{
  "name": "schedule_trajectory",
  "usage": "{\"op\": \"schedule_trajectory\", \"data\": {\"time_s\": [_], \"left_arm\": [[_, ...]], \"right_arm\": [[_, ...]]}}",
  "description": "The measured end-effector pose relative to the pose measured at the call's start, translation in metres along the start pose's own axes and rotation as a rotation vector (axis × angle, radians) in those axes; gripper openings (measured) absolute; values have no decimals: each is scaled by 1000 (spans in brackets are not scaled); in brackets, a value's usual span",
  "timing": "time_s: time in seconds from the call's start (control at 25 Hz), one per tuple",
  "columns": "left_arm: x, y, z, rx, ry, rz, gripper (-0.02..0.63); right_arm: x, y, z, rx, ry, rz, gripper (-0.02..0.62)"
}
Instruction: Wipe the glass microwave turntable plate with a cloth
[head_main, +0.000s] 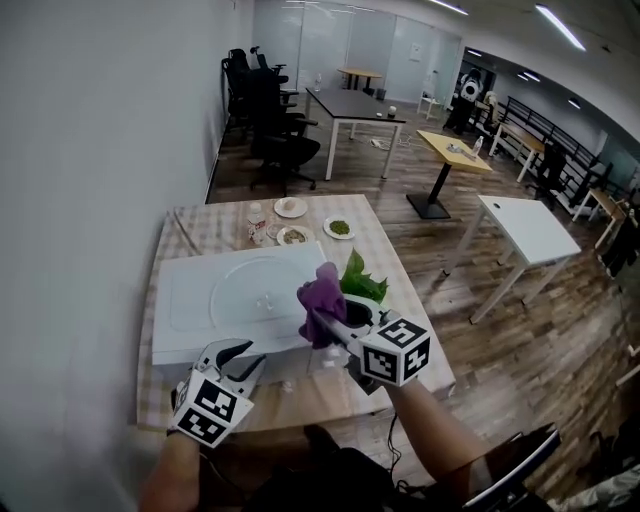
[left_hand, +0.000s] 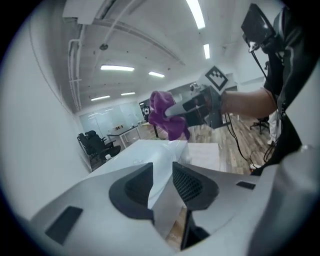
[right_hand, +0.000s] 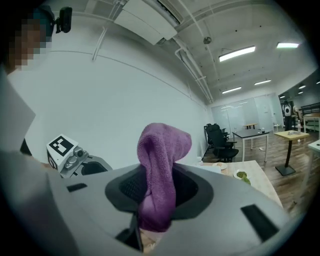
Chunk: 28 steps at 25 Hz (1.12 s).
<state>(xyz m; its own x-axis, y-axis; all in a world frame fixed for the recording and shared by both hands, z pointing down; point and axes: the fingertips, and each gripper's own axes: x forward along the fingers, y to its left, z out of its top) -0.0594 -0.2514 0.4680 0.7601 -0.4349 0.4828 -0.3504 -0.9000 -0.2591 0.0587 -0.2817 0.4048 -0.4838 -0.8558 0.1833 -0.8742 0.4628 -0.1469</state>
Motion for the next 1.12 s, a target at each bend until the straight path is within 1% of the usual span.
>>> {"op": "schedule_trajectory", "data": {"time_s": [0.12,0.24,0.4,0.52,0.64,0.8,0.92,1.0,1.12], "left_arm": [[-14,6,12,-84,-114,39,104],[-27,12,20,-145,-211,96,75],[-41,19,28,-265,-330,146,40],[-50,14,35,-318,-365,182,12],[-57,13,44,-383,-392,228,9],[-56,17,60,-412,-406,305,8],[-63,18,76,-448,-452,343,8],[-65,17,86,-446,-480,368,8],[-63,19,95,-417,-491,410,8]], "right_arm": [[-4,10,7,-2,-46,-10,121],[-9,14,14,-5,-104,-17,121],[-18,14,22,-4,-179,-19,121],[-29,18,28,-47,-211,-15,121],[-37,21,36,-59,-231,5,121],[-41,15,44,-81,-254,16,121],[-49,12,49,-103,-276,15,121],[-55,7,54,-104,-290,7,120],[-55,0,58,-115,-297,0,118]]}}
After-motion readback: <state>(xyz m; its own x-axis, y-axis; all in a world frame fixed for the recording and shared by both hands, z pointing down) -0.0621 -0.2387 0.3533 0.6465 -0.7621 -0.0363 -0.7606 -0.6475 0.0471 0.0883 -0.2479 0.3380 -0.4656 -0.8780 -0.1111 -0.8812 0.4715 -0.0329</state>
